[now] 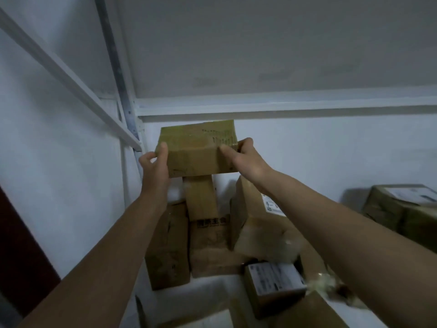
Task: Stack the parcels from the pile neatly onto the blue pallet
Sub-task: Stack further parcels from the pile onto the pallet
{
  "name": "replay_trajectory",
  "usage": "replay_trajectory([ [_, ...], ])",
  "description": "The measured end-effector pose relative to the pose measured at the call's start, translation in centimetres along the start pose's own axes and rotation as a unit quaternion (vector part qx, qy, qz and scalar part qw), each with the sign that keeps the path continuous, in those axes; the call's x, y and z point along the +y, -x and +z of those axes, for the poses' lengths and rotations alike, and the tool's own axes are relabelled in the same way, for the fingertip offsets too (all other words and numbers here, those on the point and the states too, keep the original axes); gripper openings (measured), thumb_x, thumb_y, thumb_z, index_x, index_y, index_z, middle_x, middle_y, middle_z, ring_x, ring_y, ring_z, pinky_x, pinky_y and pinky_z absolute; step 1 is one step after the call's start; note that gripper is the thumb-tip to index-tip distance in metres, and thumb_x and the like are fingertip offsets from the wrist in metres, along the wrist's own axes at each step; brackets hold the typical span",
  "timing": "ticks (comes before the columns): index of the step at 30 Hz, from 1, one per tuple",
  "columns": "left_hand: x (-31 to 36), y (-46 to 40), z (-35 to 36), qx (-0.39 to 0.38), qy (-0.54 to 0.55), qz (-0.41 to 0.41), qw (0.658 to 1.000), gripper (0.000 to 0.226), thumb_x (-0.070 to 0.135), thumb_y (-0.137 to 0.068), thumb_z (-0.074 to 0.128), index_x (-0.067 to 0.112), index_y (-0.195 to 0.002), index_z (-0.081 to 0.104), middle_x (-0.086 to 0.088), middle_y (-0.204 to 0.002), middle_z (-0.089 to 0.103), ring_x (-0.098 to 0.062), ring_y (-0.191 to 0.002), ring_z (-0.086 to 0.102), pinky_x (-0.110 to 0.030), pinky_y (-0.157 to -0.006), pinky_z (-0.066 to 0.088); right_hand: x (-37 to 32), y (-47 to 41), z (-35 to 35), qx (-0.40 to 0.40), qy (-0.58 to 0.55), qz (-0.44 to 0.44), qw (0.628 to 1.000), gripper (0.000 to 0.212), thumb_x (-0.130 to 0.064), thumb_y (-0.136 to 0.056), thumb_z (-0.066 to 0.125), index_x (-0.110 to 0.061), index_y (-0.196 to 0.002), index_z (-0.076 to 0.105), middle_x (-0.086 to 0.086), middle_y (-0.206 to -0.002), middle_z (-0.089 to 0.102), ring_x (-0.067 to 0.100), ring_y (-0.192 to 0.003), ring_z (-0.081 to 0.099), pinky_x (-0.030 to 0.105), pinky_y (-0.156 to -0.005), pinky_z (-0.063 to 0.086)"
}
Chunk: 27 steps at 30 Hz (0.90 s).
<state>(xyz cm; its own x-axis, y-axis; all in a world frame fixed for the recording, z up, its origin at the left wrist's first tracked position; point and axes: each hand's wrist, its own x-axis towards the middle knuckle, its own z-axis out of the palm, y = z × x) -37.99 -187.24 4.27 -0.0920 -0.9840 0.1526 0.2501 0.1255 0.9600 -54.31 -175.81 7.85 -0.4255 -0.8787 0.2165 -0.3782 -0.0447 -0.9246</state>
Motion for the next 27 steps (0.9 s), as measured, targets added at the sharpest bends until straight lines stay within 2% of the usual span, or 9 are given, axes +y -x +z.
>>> replay_trajectory([
  [4, 0.6, 4.4, 0.8, -0.014, -0.003, -0.005, 1.0, 0.028, 0.058, -0.089, 0.05, 0.032, -0.095, 0.04, 0.003, -0.105, 0.055, -0.012, -0.093, 0.058, -0.039, -0.077, 0.055, -0.3, 4.6, -1.7, 0.094, 0.007, 0.009, 0.996, 0.04, -0.047, -0.095, 0.042, -0.011, -0.109, 0.034, -0.005, -0.09, 0.044, 0.006, -0.08, 0.046, 0.024, -0.06, 0.035],
  [6, 0.9, 6.3, 1.5, -0.026, -0.018, -0.001, 0.999, 0.03, 0.054, -0.092, 0.049, 0.028, -0.103, 0.04, 0.003, -0.102, 0.054, -0.011, -0.091, 0.057, -0.04, -0.079, 0.056, -0.2, 6.8, -2.9, 0.135, 0.012, 0.021, 0.99, 0.038, -0.045, -0.097, 0.038, -0.009, -0.108, 0.036, -0.004, -0.087, 0.044, 0.005, -0.076, 0.044, 0.024, -0.058, 0.033],
  [10, 1.2, 10.0, 3.5, -0.075, -0.026, 0.0, 0.997, 0.032, 0.051, -0.092, 0.05, 0.033, -0.115, 0.037, 0.004, -0.106, 0.052, -0.016, -0.099, 0.055, -0.044, -0.091, 0.051, -0.2, 11.1, -5.1, 0.204, 0.01, 0.042, 0.978, 0.036, -0.041, -0.099, 0.037, -0.008, -0.11, 0.036, 0.003, -0.1, 0.048, 0.018, -0.092, 0.05, 0.03, -0.072, 0.039],
  [12, 1.2, 11.8, 5.1, -0.094, -0.019, -0.005, 0.995, 0.031, 0.05, -0.093, 0.049, 0.037, -0.12, 0.04, 0.002, -0.117, 0.052, -0.017, -0.103, 0.054, -0.042, -0.087, 0.052, -0.1, 13.0, -6.4, 0.233, 0.014, 0.059, 0.971, 0.045, -0.04, -0.098, 0.038, -0.01, -0.13, 0.032, 0.011, -0.126, 0.045, 0.027, -0.112, 0.049, 0.04, -0.091, 0.044],
  [14, 1.1, 13.9, 6.7, -0.117, -0.015, -0.014, 0.993, 0.03, 0.049, -0.094, 0.047, 0.038, -0.122, 0.043, 0.006, -0.114, 0.053, -0.011, -0.096, 0.054, -0.036, -0.077, 0.051, 0.3, 14.7, -8.0, 0.235, 0.021, 0.084, 0.968, 0.057, -0.041, -0.096, 0.039, -0.024, -0.146, 0.018, 0.013, -0.14, 0.035, 0.034, -0.122, 0.044, 0.05, -0.1, 0.041],
  [17, 0.5, 16.3, 9.0, -0.141, -0.019, -0.052, 0.989, 0.026, 0.051, -0.094, 0.047, 0.039, -0.117, 0.045, 0.007, -0.111, 0.051, -0.014, -0.096, 0.051, -0.037, -0.077, 0.05, 1.1, 17.3, -10.9, 0.247, 0.015, 0.101, 0.964, 0.059, -0.048, -0.09, 0.047, -0.039, -0.143, 0.021, 0.01, -0.136, 0.034, 0.037, -0.115, 0.049, 0.052, -0.093, 0.049],
  [21, -0.5, 19.7, 12.4, -0.177, -0.031, -0.113, 0.977, 0.033, 0.049, -0.097, 0.044, 0.032, -0.125, 0.048, 0.001, -0.125, 0.049, -0.024, -0.112, 0.05, -0.046, -0.084, 0.052, 2.4, 20.7, -15.2, 0.265, 0.01, 0.102, 0.959, 0.059, -0.053, -0.083, 0.056, -0.038, -0.134, 0.029, 0.009, -0.133, 0.034, 0.035, -0.113, 0.05, 0.05, -0.092, 0.05],
  [24, -1.3, 22.8, 15.9, -0.208, -0.038, -0.124, 0.97, 0.028, 0.048, -0.097, 0.044, 0.03, -0.118, 0.048, -0.001, -0.115, 0.054, -0.022, -0.1, 0.055, -0.04, -0.072, 0.053, 3.7, 23.4, -19.3, 0.252, -0.027, 0.109, 0.961, 0.059, -0.049, -0.085, 0.058, -0.032, -0.132, 0.026, 0.014, -0.127, 0.051, 0.031, -0.105, 0.059, 0.048, -0.087, 0.054],
  [27, -1.4, 26.1, 20.0, -0.249, -0.045, -0.132, 0.958, 0.025, 0.048, -0.098, 0.042, 0.03, -0.113, 0.048, 0.001, -0.108, 0.054, -0.018, -0.092, 0.054, -0.037, -0.066, 0.053, 5.0, 26.3, -23.9, 0.262, -0.042, 0.118, 0.957, 0.058, -0.047, -0.087, 0.058, -0.03, -0.131, 0.024, 0.012, -0.123, 0.055, 0.027, -0.101, 0.062, 0.043, -0.083, 0.056],
])
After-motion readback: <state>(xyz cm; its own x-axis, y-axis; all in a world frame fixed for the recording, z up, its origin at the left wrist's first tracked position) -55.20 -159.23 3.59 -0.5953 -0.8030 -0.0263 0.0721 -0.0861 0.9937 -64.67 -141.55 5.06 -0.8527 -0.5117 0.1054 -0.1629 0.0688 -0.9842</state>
